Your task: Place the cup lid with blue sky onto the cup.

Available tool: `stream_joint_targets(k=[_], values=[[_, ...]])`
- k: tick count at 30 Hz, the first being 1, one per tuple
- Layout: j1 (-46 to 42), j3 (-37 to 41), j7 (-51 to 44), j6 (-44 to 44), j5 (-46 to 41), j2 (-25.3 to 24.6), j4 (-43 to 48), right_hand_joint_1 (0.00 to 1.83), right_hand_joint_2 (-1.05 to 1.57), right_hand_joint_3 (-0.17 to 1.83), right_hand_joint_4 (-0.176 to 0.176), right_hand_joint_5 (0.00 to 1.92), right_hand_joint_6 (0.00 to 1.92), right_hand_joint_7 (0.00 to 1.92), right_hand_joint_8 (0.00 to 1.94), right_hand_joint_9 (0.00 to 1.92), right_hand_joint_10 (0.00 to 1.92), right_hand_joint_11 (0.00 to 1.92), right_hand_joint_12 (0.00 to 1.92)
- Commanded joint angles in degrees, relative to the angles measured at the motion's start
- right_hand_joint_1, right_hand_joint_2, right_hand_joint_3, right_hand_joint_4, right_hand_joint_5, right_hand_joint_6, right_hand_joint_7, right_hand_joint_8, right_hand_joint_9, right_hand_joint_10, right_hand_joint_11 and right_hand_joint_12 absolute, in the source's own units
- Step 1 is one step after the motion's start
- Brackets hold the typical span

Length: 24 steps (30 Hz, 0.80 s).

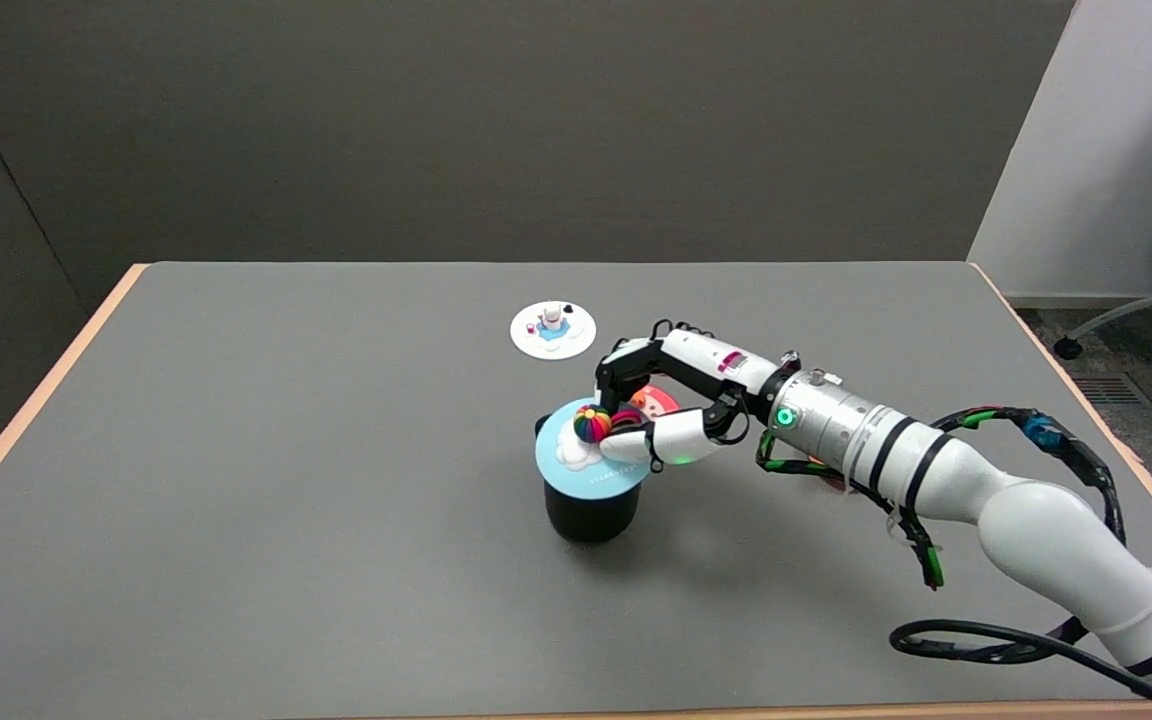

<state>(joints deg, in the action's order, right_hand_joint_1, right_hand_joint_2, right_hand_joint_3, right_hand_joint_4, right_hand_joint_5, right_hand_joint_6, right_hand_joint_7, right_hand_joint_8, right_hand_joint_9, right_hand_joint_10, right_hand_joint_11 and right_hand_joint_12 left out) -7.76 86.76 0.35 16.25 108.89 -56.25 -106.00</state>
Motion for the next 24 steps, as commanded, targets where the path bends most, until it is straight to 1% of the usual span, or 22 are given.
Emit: stream_joint_targets(k=[1,2,4,5,7,11,14,16,17,19,20,21,22,23,24], values=[[0.0,0.2,0.2,-0.1,-0.3,0.7,0.5,1.01,1.10,0.22,0.029,0.80,1.29,0.39,1.32,0.43,1.02,0.41,0.61],[0.0,0.2,0.2,-0.1,-0.3,0.7,0.5,1.01,1.10,0.23,0.024,0.80,1.29,0.39,1.32,0.43,1.02,0.41,0.61],[0.0,0.2,0.2,-0.1,-0.3,0.7,0.6,0.99,1.12,0.25,0.017,0.77,1.33,0.43,1.21,0.44,0.96,0.40,0.64],[0.0,0.2,0.2,-0.1,-0.3,0.7,0.7,0.99,1.12,0.24,0.015,0.77,1.33,0.43,1.20,0.44,0.96,0.40,0.64],[0.0,0.3,0.2,-0.1,-0.3,0.7,0.8,1.02,1.14,0.19,-0.039,0.77,1.30,0.44,1.20,0.44,0.97,0.40,0.63],[0.0,0.3,0.3,-0.1,-0.4,0.9,0.8,1.03,1.13,0.19,-0.049,0.78,1.28,0.47,1.16,0.44,0.96,0.40,0.64],[0.1,0.3,0.3,-0.2,-0.4,0.9,0.9,1.05,1.12,0.20,-0.058,0.80,1.25,0.53,1.09,0.44,0.96,0.40,0.64],[0.1,0.3,0.3,-0.2,-0.4,1.0,0.9,1.07,1.09,0.21,-0.095,0.83,1.22,0.55,1.07,0.43,0.98,0.41,0.62],[0.1,0.3,0.3,-0.2,-0.4,1.0,0.9,1.06,1.10,0.20,-0.078,0.82,1.23,0.58,1.02,0.44,0.95,0.40,0.64],[0.1,0.4,0.3,-0.2,-0.4,1.0,0.9,1.07,1.10,0.20,-0.083,0.82,1.22,0.60,1.00,0.44,0.95,0.40,0.64],[0.1,0.4,0.3,-0.2,-0.4,1.0,0.9,1.07,1.10,0.20,-0.095,0.83,1.22,0.60,1.00,0.44,0.95,0.40,0.63],[0.1,0.4,0.3,-0.2,-0.4,1.0,0.9,1.08,1.05,0.28,-0.130,0.84,1.07,0.59,1.01,0.43,0.98,0.41,0.60],[0.1,0.4,0.3,-0.2,-0.4,1.0,0.9,0.98,0.82,0.69,-0.132,0.87,0.33,0.59,1.01,0.42,0.99,0.43,0.54],[0.1,0.4,0.3,-0.2,-0.4,1.0,0.9,0.98,0.82,0.69,-0.138,0.86,0.32,0.61,0.97,0.42,0.98,0.43,0.54],[0.1,0.4,0.3,-0.2,-0.4,1.0,0.9,0.98,0.81,0.70,-0.146,0.86,0.29,0.67,0.89,0.42,0.96,0.42,0.54]])
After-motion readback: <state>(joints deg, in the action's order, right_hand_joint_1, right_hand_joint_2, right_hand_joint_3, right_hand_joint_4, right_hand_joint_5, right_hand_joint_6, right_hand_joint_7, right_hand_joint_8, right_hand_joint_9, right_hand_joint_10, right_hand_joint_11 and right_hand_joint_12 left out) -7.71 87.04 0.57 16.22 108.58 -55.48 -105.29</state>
